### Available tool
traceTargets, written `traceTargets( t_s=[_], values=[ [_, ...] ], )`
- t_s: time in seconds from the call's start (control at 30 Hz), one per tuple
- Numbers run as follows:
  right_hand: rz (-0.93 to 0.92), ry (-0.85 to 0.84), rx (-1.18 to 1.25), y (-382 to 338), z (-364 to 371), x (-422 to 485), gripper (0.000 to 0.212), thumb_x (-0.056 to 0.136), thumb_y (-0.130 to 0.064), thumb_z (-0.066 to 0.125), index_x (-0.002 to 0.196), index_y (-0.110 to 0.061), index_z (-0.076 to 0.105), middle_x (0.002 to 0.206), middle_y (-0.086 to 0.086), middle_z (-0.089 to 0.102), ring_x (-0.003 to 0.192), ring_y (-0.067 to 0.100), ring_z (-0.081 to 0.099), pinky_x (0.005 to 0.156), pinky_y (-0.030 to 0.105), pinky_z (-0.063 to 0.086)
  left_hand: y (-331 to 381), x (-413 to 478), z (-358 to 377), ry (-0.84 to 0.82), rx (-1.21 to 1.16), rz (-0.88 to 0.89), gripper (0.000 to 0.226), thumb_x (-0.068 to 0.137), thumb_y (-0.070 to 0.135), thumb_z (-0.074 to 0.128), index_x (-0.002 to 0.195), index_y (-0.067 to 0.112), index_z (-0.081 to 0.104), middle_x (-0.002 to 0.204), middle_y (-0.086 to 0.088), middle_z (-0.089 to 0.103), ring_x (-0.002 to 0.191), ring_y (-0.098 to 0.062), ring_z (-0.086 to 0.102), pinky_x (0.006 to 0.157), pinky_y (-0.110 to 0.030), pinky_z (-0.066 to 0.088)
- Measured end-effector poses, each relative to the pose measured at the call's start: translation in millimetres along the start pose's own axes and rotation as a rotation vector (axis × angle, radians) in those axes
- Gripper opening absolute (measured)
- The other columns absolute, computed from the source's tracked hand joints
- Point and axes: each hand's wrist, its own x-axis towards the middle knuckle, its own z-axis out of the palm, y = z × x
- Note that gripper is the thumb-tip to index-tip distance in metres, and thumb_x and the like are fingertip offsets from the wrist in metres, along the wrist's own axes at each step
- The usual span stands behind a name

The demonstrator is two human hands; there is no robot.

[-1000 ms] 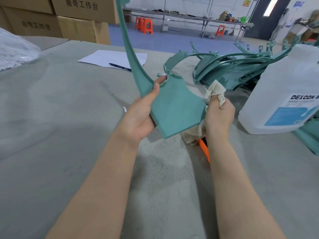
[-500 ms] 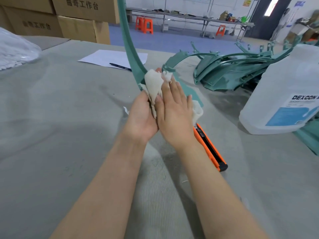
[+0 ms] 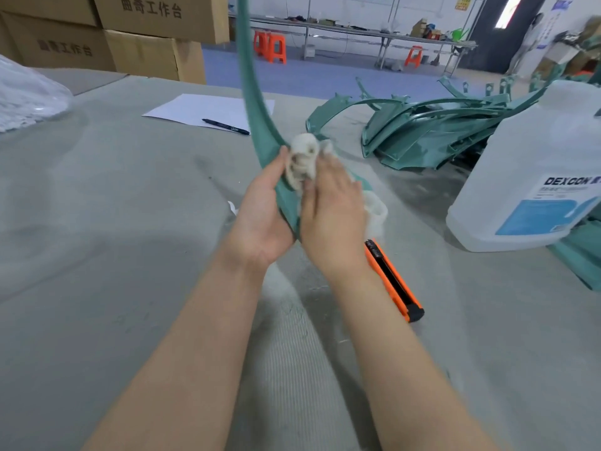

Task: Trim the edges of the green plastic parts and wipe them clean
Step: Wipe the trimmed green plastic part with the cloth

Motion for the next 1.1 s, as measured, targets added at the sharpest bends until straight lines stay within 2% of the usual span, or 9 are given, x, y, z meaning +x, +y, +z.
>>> traceTargets(
  t_s=[0.17, 0.33, 0.4, 0.47, 0.6, 0.7, 0.8, 0.87, 1.1],
  values=[
    [-0.133, -0.074, 0.068, -13.8, 7.6, -9.0, 0.044, 0.102, -0.017, 0.038, 0.146, -0.013, 0.041, 0.156, 0.001, 0.035, 0.147, 0.017, 0.022, 0.119, 0.035, 0.002, 12.3, 1.0, -9.0, 0.033, -0.101, 0.049, 0.029, 0.101, 0.029, 0.039, 0.110, 0.021, 0.064, 0.103, -0.002, 0.065, 0.096, -0.016, 0.063, 0.092, -0.028, 0.051],
    [0.101, 0.004, 0.006, 17.5, -4.2, 6.0, 0.044, 0.104, -0.022, 0.034, 0.147, -0.018, 0.039, 0.152, 0.001, 0.042, 0.141, 0.018, 0.034, 0.118, 0.039, 0.013, 8.2, -1.0, -10.7, 0.004, 0.054, 0.018, 0.034, 0.103, 0.032, 0.034, 0.114, 0.017, 0.061, 0.106, -0.004, 0.072, 0.096, -0.018, 0.069, 0.088, -0.032, 0.055],
    [0.209, 0.008, 0.100, 33.8, -11.5, 9.6, 0.036, 0.104, -0.021, 0.037, 0.136, -0.013, 0.052, 0.134, 0.010, 0.059, 0.122, 0.030, 0.051, 0.104, 0.039, 0.035, 8.9, -1.4, -13.6, 0.020, 0.150, -0.009, 0.032, 0.102, 0.034, 0.036, 0.113, 0.019, 0.062, 0.107, -0.002, 0.072, 0.095, -0.017, 0.070, 0.081, -0.031, 0.058],
    [0.297, 0.063, 0.139, 48.1, -20.4, 11.5, 0.030, 0.103, -0.019, 0.039, 0.121, -0.010, 0.060, 0.114, 0.014, 0.066, 0.102, 0.033, 0.058, 0.076, 0.031, 0.037, 11.9, -1.5, -16.0, 0.034, 0.218, -0.050, 0.032, 0.101, 0.035, 0.037, 0.110, 0.022, 0.066, 0.106, -0.001, 0.073, 0.095, -0.017, 0.070, 0.077, -0.030, 0.058],
    [0.378, 0.257, 0.468, 57.5, -41.4, 15.6, 0.021, 0.101, -0.023, 0.045, 0.109, -0.019, 0.065, 0.092, -0.005, 0.065, 0.082, 0.006, 0.057, 0.070, 0.021, 0.038, 17.9, -2.3, -20.2, 0.042, 0.217, -0.115, 0.036, 0.101, 0.037, 0.037, 0.109, 0.019, 0.068, 0.107, -0.004, 0.073, 0.095, -0.020, 0.071, 0.074, -0.031, 0.059],
    [0.138, 0.034, 0.667, 43.4, -47.1, 13.6, 0.016, 0.100, -0.018, 0.052, 0.108, -0.028, 0.061, 0.090, -0.014, 0.064, 0.074, -0.008, 0.056, 0.070, 0.012, 0.044, 18.1, -2.3, -22.9, 0.047, 0.231, -0.152, 0.037, 0.099, 0.038, 0.041, 0.105, 0.016, 0.070, 0.104, -0.007, 0.073, 0.091, -0.022, 0.072, 0.072, -0.033, 0.059],
    [0.039, -0.246, 0.507, 35.1, -44.6, 11.5, 0.019, 0.098, -0.011, 0.055, 0.113, -0.020, 0.062, 0.092, -0.011, 0.062, 0.084, 0.006, 0.055, 0.076, 0.021, 0.043, 18.0, -2.7, -25.4, 0.044, 0.268, -0.205, 0.042, 0.095, 0.037, 0.047, 0.081, 0.013, 0.079, 0.090, -0.009, 0.075, 0.077, -0.023, 0.073, 0.061, -0.031, 0.058],
    [0.049, -0.222, 0.308, 35.2, -42.6, 11.4, 0.007, 0.098, -0.018, 0.054, 0.097, -0.014, 0.060, 0.078, -0.008, 0.056, 0.080, 0.016, 0.051, 0.066, 0.026, 0.036, 18.4, -3.0, -27.7, 0.064, 0.303, -0.228, 0.043, 0.093, 0.037, 0.050, 0.076, 0.011, 0.079, 0.089, -0.010, 0.075, 0.076, -0.023, 0.073, 0.063, -0.032, 0.059],
    [0.230, -0.061, 0.246, 32.1, -34.0, 10.9, 0.053, 0.104, -0.031, 0.039, 0.054, -0.018, 0.030, 0.053, -0.003, 0.036, 0.053, 0.015, 0.035, 0.052, 0.031, 0.022, 18.1, -4.3, -24.8, 0.084, 0.392, -0.305, 0.032, 0.092, 0.036, 0.053, 0.100, 0.010, 0.072, 0.099, -0.009, 0.074, 0.080, -0.023, 0.073, 0.068, -0.033, 0.060]
  ],
)
